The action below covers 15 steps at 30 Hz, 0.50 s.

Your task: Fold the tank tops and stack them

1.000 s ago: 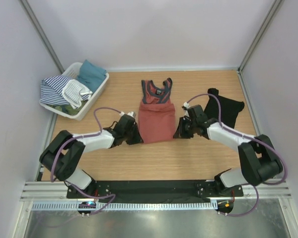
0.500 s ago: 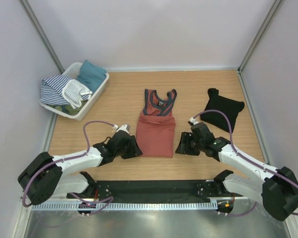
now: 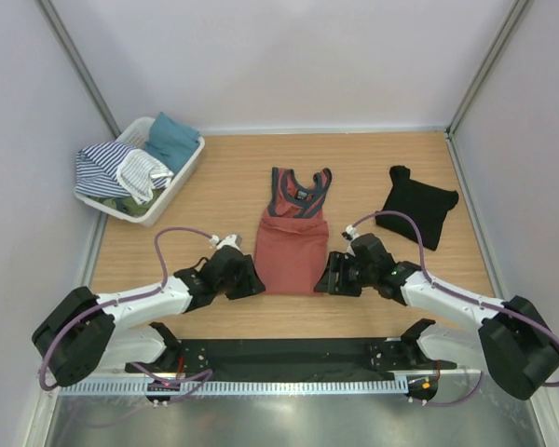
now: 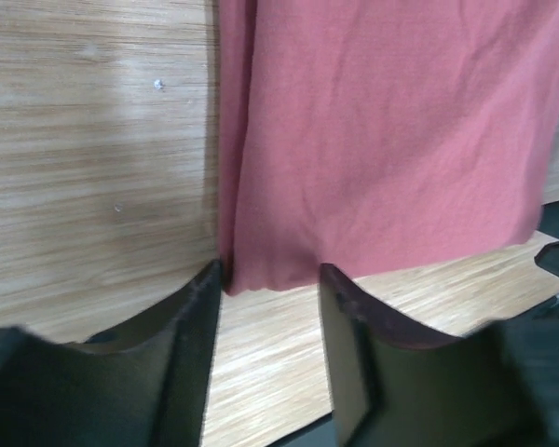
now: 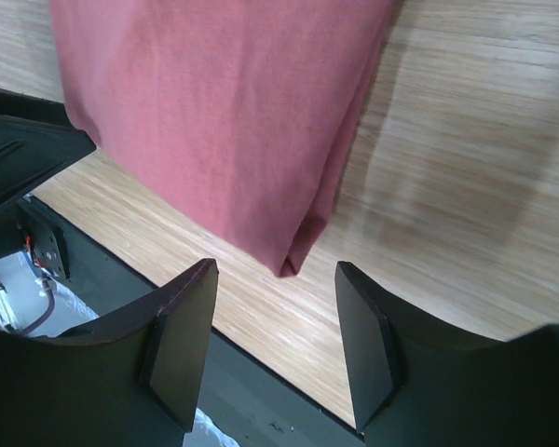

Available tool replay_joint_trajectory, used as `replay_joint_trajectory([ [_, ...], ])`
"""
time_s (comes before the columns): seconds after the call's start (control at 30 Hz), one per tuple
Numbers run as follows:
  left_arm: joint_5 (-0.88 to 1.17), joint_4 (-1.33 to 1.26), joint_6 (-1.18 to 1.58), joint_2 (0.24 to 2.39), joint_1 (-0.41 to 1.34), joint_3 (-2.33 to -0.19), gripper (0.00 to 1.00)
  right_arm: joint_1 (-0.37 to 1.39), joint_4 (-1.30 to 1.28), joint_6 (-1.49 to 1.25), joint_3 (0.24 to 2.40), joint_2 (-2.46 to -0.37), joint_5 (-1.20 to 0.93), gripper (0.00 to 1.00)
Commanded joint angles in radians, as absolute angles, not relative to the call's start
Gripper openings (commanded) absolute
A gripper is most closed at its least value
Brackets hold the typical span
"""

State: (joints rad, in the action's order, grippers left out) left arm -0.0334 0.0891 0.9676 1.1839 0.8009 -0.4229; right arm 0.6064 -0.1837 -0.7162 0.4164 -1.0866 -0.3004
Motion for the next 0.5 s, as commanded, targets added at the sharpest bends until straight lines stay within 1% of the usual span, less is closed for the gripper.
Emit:
replay_joint_trajectory([
  [0.0,-0.057,0.095,0.968,1.23,0.807,-0.442,0.45,0.623,-0.065,-0.749,0.41,-1.153,-0.321,0.59],
  [0.03,-0.049,0.089,0.969,1.239,0.804,-0.442,0.38,0.63,-0.052,-0.755,0.403,-1.185,-0.315,0.54],
  [0.07,-0.048,0.074,0.971,1.246,0.805,-0.44,0.34,0.634,-0.042,-0.759,0.39,-1.199,-0.31,0.51],
  [0.1,-0.046,0.068,0.973,1.261,0.805,-0.44,0.25,0.638,-0.019,-0.765,0.381,-1.207,-0.305,0.46],
  [0.13,-0.04,0.06,0.974,1.265,0.805,-0.439,0.19,0.64,-0.014,-0.775,0.371,-1.218,-0.298,0.33],
  [0.17,-0.038,0.058,0.974,1.272,0.805,-0.436,0.13,0.647,-0.02,-0.778,0.361,-1.216,-0.293,0.24],
  [0.2,-0.035,0.057,0.973,1.272,0.808,-0.434,0.01,0.65,-0.035,-0.779,0.357,-1.212,-0.279,0.15],
  [0.23,-0.035,0.058,0.974,1.269,0.81,-0.431,0.0,0.655,-0.055,-0.778,0.354,-1.186,-0.266,0.03],
  [0.27,-0.037,0.06,0.977,1.261,0.821,-0.428,0.0,0.661,-0.081,-0.773,0.35,-1.169,-0.232,0.01],
  [0.37,-0.058,0.08,0.998,1.226,0.863,-0.414,0.0,0.663,-0.187,-0.758,0.342,-1.102,-0.198,0.02],
  [0.4,-0.067,0.092,1.006,1.214,0.877,-0.414,0.03,0.663,-0.227,-0.755,0.341,-1.089,-0.196,0.04],
  [0.43,-0.083,0.124,1.017,1.191,0.909,-0.413,0.07,0.661,-0.245,-0.749,0.345,-1.077,-0.201,0.16],
  [0.47,-0.104,0.146,1.043,1.172,0.926,-0.413,0.16,0.663,-0.265,-0.743,0.347,-1.068,-0.204,0.28],
])
